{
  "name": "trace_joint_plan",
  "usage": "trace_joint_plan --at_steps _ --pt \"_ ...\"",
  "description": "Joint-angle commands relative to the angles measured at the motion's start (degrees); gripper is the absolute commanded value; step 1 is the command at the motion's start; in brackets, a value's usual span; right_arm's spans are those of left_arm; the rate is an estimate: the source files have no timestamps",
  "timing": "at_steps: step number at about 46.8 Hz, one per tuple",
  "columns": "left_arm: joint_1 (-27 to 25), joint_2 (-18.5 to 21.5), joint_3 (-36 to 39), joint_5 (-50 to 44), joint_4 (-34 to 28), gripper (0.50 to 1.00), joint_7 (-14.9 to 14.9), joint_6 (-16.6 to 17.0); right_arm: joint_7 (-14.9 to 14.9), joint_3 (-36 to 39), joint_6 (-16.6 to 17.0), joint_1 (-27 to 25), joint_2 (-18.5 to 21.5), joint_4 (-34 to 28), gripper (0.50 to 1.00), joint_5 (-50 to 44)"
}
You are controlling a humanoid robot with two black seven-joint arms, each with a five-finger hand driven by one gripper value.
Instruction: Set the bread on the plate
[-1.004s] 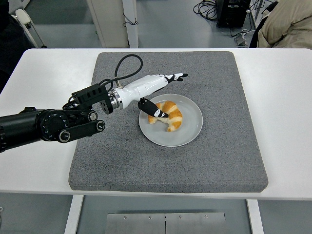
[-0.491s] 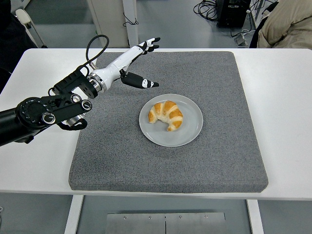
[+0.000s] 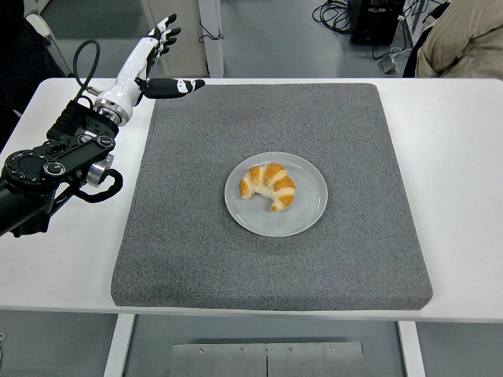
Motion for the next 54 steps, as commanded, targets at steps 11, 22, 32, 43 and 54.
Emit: trace_joint_plan --at_steps 11,22,32,43,54 --pt "-0.13 -6.65 -4.23 -13.68 13.94 0.969 -0.1 -5.46 -0.01 -0.01 0.0 0.0 0.0 0.0 1.0 0.02" --pt "0.3 -10.61 -8.89 -15.7 15.79 0.969 -3.35 -8.81 -0.01 -0.01 0.0 0.0 0.0 0.0 1.0 0.02" --pt "3.2 -12.37 -14.42 -18.78 15.88 0.969 -5.64 -11.27 -0.01 -0.01 0.0 0.0 0.0 0.0 1.0 0.02" --pt "4.26 -13.33 -18.56 -23.0 18.34 0.969 -5.29 -14.35 -0.01 0.07 0.0 0.09 0.0 0.0 1.0 0.02" --pt "4.26 -13.69 -18.56 -26.69 21.33 0.971 -5.11 -16.02 -0.01 0.25 0.18 0.17 0.0 0.18 1.0 0.02"
